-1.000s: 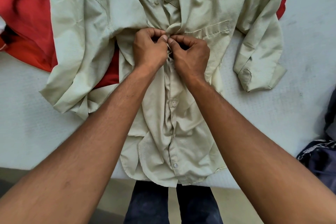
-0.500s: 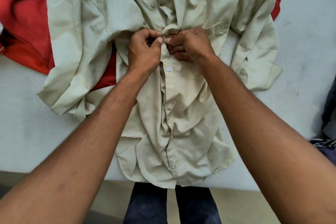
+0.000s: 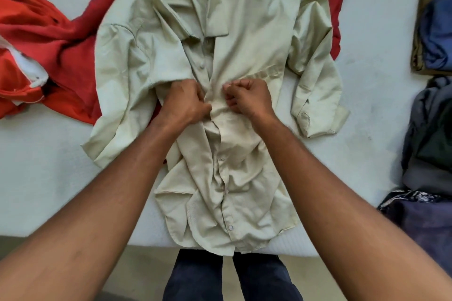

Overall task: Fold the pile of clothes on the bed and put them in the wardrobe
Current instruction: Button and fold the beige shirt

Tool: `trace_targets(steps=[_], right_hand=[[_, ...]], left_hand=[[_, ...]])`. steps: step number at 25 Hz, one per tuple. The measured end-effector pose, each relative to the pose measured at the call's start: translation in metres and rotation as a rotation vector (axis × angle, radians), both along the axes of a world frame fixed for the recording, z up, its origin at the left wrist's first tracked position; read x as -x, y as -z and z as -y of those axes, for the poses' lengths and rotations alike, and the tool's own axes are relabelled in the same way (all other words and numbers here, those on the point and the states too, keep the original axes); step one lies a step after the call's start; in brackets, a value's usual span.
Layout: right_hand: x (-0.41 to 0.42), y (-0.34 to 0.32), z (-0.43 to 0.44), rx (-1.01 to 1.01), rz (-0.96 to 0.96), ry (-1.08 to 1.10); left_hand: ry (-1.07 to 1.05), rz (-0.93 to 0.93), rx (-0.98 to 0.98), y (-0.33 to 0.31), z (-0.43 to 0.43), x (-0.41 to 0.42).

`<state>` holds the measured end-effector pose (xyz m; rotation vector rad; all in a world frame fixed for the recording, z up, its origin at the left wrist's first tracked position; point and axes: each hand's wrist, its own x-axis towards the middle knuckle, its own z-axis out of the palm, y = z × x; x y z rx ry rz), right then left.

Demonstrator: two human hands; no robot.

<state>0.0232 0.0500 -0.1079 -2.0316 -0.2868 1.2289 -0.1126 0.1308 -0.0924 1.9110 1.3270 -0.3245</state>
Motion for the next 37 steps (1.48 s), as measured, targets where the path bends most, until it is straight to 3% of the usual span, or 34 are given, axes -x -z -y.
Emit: trace_targets(steps=[3, 6, 11, 14, 16, 18, 21, 23, 27, 29, 32, 33, 35, 37], right_hand=[[0.004, -0.015, -0.006, -0.049, 0.193, 0.054], [0.011, -0.023, -0.019, -0.156, 0.372, -0.065], [0.005, -0.014, -0.045, -0.407, 0.733, -0.202], [-0.023, -0.015, -0.074, -0.532, 0.895, -0.431], [-0.041, -0.016, -0.095, -0.45, 0.882, -0.746], [-0.056, -0.018, -0.113, -0.225, 0.914, -1.084], [-0.076, -0.029, -0.137, -0.061, 0.886, -1.273], [-0.089, -0.043, -0.15, -0.116, 0.793, -1.22], [-0.113, -0.063, -0.182, -0.21, 0.735, -0.71], [-0.103, -0.054, -0.197, -0.173, 0.864, -0.811], [-0.076, -0.027, -0.19, -0.101, 0.892, -1.03], [-0.069, -0.019, -0.18, -0.136, 0.899, -0.96], [-0.055, -0.013, -0.153, -0.339, 0.872, -0.602], [-0.039, -0.017, -0.122, -0.45, 0.827, -0.254]], left_hand=[[0.186, -0.206, 0.087, -0.009, 0.002, 0.006], [0.189, -0.257, 0.046, -0.018, -0.001, 0.015], [-0.22, 0.215, -0.057, -0.032, -0.01, 0.014], [-0.237, 0.341, -0.196, -0.031, -0.027, -0.008], [-0.183, 0.31, -0.253, -0.025, -0.039, -0.024], [-0.201, 0.22, -0.233, -0.01, -0.051, -0.031], [-0.266, 0.244, -0.15, 0.011, -0.052, -0.027], [-0.296, 0.342, -0.144, 0.02, -0.051, -0.021], [-0.174, 0.386, -0.162, 0.027, -0.054, -0.01], [-0.055, 0.336, -0.222, 0.028, -0.06, -0.008], [0.042, 0.287, -0.294, 0.026, -0.066, -0.008], [0.05, 0.291, -0.301, 0.025, -0.068, -0.007], [0.013, 0.341, -0.313, 0.026, -0.073, -0.004], [-0.196, 0.43, -0.303, 0.024, -0.079, -0.002]])
